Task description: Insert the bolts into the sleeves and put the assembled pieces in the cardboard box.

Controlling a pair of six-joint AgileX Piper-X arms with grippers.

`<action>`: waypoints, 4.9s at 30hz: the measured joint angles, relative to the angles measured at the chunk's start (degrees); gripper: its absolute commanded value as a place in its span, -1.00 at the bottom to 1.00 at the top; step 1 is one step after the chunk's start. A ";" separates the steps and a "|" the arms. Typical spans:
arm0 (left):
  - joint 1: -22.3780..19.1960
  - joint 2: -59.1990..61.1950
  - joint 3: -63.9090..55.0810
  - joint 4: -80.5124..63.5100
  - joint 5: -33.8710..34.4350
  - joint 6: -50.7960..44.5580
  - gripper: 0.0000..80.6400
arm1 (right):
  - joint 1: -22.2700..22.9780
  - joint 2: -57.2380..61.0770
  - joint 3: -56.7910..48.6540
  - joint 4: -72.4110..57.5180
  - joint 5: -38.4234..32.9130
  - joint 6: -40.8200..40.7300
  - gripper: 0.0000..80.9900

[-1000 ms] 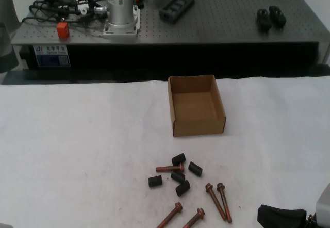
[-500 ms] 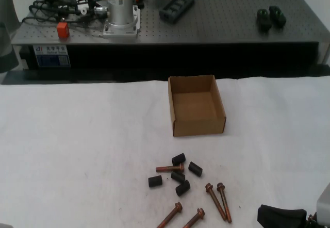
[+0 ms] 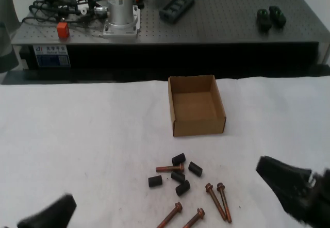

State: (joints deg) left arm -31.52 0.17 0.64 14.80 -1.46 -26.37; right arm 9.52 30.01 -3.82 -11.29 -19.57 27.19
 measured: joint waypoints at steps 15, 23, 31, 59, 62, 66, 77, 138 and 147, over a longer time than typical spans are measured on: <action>0.00 12.88 -3.64 -7.92 -0.34 5.26 -0.35 | 3.66 58.20 -40.98 43.36 12.83 -19.79 -0.32; 0.00 19.90 -5.28 -7.92 4.61 6.88 -0.35 | 8.74 65.63 -45.05 44.23 17.01 -20.80 -0.32; 0.00 23.47 -5.28 -7.92 9.29 7.24 -0.35 | 8.83 66.85 -45.16 44.43 19.89 -20.94 -0.32; 0.00 72.02 -40.80 11.75 19.81 25.94 -0.35 | 7.47 49.02 -45.02 53.03 19.06 -25.61 -0.98; 0.00 80.02 -49.20 17.90 19.79 30.97 -0.35 | 7.06 44.77 -44.57 54.91 19.10 -25.58 -0.98; 0.00 89.49 -59.15 23.34 19.48 36.65 -0.35 | 6.37 36.53 -41.40 57.78 19.03 -25.64 -0.98; 0.00 109.40 -77.47 37.25 14.17 60.31 -0.35 | 5.97 28.90 -34.66 59.51 16.87 -24.56 -0.98; -3.86 70.92 -37.56 -33.45 44.24 17.71 -0.98 | 13.95 30.33 -34.03 0.39 -1.92 -3.69 -0.98; -3.86 70.92 -37.56 -33.52 44.13 16.79 -0.98 | 13.92 30.73 -34.03 0.73 -2.55 -3.61 -0.98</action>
State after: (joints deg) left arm -35.38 71.09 -36.92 -18.71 42.67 -9.59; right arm 23.44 60.74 -37.85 -10.55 -22.12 23.58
